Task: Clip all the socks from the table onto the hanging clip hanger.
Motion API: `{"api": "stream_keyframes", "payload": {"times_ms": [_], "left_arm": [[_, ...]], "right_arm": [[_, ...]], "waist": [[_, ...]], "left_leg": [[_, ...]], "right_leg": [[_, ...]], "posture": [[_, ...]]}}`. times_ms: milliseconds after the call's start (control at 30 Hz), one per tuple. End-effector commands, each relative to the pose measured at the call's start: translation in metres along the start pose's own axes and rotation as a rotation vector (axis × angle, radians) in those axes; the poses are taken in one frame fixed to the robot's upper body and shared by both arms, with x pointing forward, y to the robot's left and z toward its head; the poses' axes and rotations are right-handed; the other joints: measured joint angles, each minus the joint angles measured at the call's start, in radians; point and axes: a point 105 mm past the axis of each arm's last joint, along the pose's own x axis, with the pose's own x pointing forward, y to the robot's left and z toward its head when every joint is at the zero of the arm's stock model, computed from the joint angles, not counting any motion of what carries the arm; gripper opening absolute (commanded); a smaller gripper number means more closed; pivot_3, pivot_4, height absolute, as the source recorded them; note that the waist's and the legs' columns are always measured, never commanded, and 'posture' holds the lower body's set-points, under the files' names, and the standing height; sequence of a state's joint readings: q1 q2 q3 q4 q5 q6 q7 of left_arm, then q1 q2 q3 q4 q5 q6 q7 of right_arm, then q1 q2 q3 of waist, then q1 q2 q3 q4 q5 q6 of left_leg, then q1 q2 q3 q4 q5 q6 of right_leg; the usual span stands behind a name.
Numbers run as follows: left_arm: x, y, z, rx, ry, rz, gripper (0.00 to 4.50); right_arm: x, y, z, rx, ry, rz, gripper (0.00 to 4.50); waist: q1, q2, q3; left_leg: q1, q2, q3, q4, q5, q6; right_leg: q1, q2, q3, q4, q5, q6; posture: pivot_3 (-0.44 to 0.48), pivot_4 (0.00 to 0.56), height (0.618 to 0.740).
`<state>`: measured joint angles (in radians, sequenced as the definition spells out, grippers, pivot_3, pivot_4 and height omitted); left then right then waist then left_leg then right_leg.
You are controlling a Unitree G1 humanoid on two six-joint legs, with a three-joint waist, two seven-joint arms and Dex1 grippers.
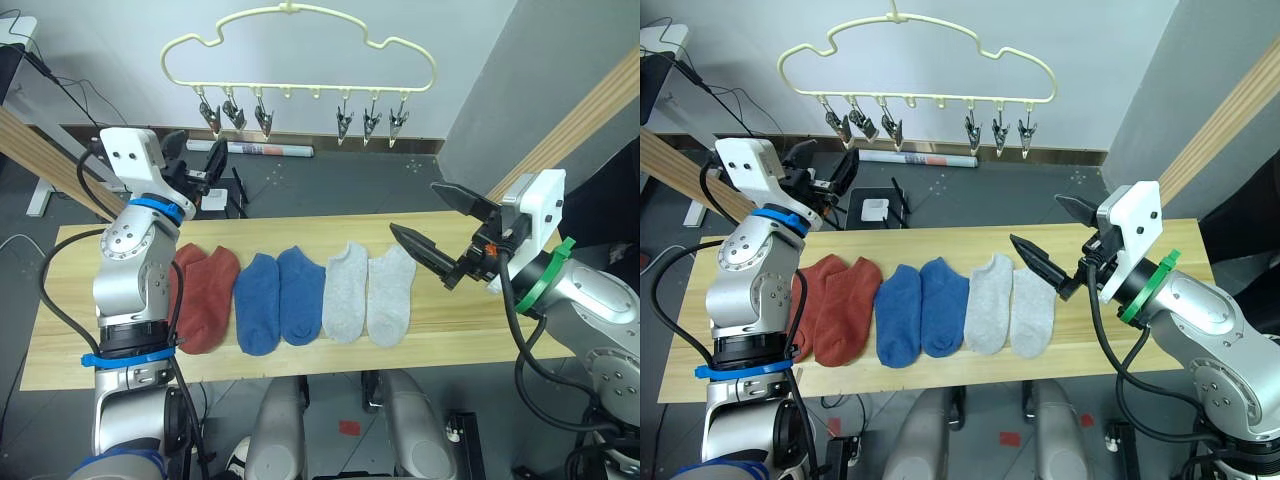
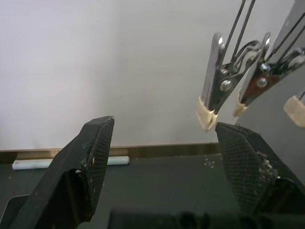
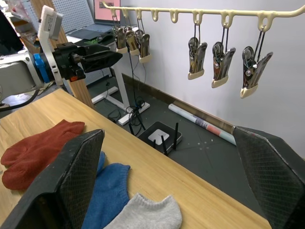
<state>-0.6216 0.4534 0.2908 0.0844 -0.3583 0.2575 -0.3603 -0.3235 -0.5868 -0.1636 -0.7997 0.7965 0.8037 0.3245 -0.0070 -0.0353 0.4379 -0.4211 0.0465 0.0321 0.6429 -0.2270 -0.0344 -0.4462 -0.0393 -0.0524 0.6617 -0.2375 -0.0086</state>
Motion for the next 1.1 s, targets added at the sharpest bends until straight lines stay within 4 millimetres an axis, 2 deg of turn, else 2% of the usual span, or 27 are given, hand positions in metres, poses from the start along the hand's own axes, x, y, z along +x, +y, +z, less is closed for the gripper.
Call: {"api": "stream_keyframes", "payload": {"times_ms": [33, 267, 500, 633, 767, 1100], "left_arm": [[0.003, -0.006, 0.025, -0.007, -0.085, -0.017, 3.70], [0.006, -0.004, 0.036, 0.005, -0.126, 0.023, 3.70], [0.008, -0.012, 0.040, -0.020, -0.139, 0.008, 3.70], [0.008, -0.014, 0.042, -0.030, -0.147, 0.005, 2.86], [0.006, -0.019, 0.041, -0.014, -0.141, -0.015, 1.71], [0.004, -0.024, 0.047, -0.008, -0.157, -0.012, 1.71]], "right_arm": [[-0.001, 0.010, 0.011, -0.024, -0.042, 0.032, 4.50], [0.001, 0.010, 0.014, -0.020, -0.056, 0.040, 4.50], [0.001, 0.010, 0.013, -0.020, -0.051, 0.042, 4.50], [0.000, 0.010, 0.011, -0.017, -0.046, 0.042, 4.50], [0.000, 0.011, 0.010, -0.014, -0.042, 0.044, 4.50], [-0.001, 0.012, 0.008, -0.010, -0.036, 0.051, 4.50]], "waist": [[0.000, 0.000, 0.000], [-0.001, 0.000, 0.000], [0.000, 0.000, 0.001], [0.000, 0.000, 0.001], [0.000, 0.000, 0.001], [0.000, 0.000, 0.001]], "left_leg": [[-0.001, 0.000, 0.000, 0.000, 0.000, 0.000], [-0.004, 0.000, 0.000, 0.000, 0.000, 0.000], [-0.005, 0.000, 0.000, 0.000, 0.000, -0.001], [-0.005, 0.000, 0.000, 0.000, 0.000, -0.001], [-0.006, 0.000, 0.000, 0.000, 0.000, -0.001], [-0.007, 0.000, 0.001, 0.000, 0.000, -0.001]], "right_leg": [[-0.001, 0.000, 0.000, 0.000, 0.000, 0.000], [-0.004, 0.000, 0.000, 0.001, 0.000, 0.000], [-0.005, 0.000, 0.000, 0.000, 0.000, 0.001], [-0.005, 0.000, 0.000, 0.000, 0.000, 0.001], [-0.006, 0.000, 0.000, 0.000, 0.000, 0.001], [-0.007, 0.000, 0.001, 0.000, 0.000, 0.001]], "posture": [[-0.087, 0.492, 0.735], [-0.088, 0.492, 0.735], [-0.086, 0.493, 0.735], [-0.086, 0.493, 0.735], [-0.084, 0.492, 0.735], [-0.084, 0.492, 0.735]]}}
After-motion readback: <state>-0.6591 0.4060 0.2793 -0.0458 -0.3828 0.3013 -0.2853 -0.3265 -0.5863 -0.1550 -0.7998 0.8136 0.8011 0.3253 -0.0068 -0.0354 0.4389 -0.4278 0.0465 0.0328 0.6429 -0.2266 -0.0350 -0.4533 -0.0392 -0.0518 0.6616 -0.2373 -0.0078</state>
